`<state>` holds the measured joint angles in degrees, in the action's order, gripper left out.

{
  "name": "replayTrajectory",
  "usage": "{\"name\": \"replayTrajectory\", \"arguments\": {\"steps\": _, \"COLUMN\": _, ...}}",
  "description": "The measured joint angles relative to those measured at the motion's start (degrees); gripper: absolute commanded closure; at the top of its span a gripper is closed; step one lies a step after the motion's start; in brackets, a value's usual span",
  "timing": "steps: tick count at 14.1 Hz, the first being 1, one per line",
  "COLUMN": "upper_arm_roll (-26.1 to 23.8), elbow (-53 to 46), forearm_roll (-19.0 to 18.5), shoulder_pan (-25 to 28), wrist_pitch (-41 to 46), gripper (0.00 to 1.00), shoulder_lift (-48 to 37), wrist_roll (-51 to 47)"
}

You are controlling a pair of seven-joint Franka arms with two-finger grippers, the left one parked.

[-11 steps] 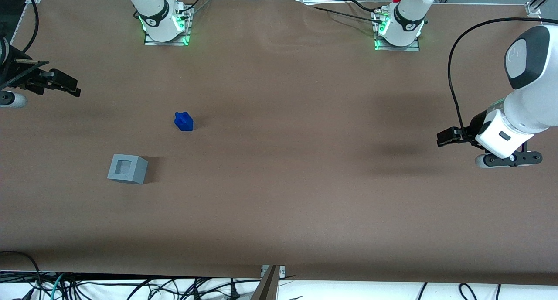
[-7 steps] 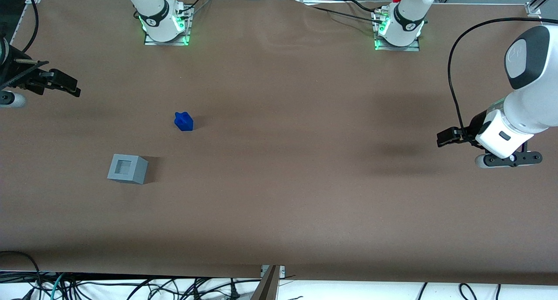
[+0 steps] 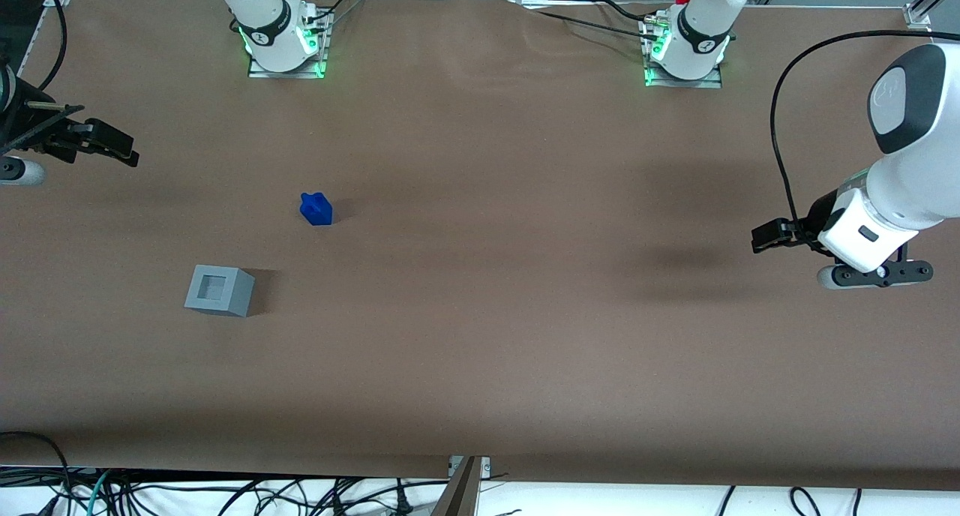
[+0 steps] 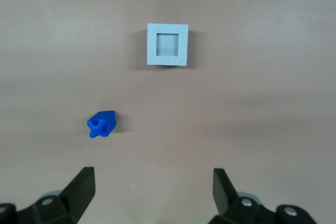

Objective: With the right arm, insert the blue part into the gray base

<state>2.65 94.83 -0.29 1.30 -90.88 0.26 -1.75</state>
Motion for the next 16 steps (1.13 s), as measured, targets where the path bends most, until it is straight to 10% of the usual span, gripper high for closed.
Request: {"name": "replayTrajectory", "arguments": {"steps": 16, "upper_arm_roll": 0.02, "elbow": 0.01, "forearm_roll": 0.00, "shoulder_pan": -0.02, "wrist_pitch": 0.10, "gripper": 0.00, "shoulder_lift": 0.84, "wrist_roll": 0.03}}
